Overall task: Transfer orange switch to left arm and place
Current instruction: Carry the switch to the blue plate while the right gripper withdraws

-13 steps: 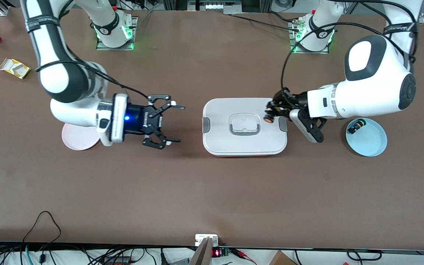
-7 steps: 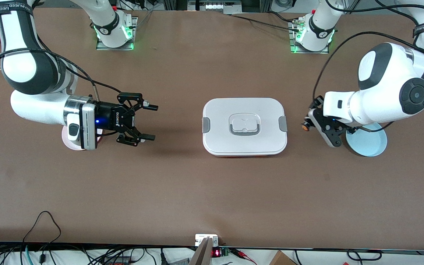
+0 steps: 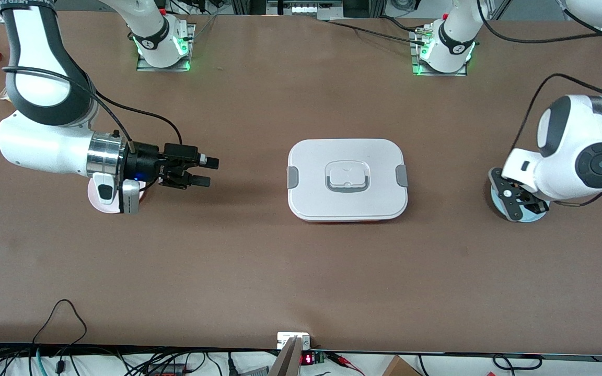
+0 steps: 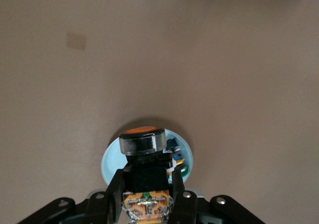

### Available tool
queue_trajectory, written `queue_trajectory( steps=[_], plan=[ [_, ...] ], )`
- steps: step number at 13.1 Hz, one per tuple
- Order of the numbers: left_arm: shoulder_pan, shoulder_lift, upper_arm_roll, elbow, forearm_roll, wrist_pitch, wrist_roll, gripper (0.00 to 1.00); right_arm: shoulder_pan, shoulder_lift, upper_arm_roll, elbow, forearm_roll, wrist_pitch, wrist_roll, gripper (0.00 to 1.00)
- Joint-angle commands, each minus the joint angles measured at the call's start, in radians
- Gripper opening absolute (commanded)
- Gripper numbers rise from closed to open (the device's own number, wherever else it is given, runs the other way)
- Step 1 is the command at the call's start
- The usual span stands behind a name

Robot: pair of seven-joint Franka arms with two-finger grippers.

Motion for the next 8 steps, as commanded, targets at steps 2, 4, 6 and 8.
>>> queue_trajectory(
  steps=[2,4,6,8],
  plan=[
    [0.16,0.023,-0.012,-0.142,0.042,0.295,0.263,0.21,0.004,-0.021,0.005,-0.012,-0.137,-0.027,0.298,1.0],
    [0.227,0.086,-0.012,-0.15,0.059,0.412,0.363,0.21,0.006,-0.016,0.005,-0.01,-0.235,-0.054,0.467,1.0],
    [0.248,0.126,-0.012,-0.15,0.059,0.443,0.392,0.21,-0.001,-0.014,0.005,-0.01,-0.398,-0.125,0.534,1.0],
    [0.257,0.131,-0.012,-0.181,0.061,0.471,0.394,0.21,-0.016,-0.011,0.0,0.005,-0.484,-0.209,0.552,1.0]
  ],
)
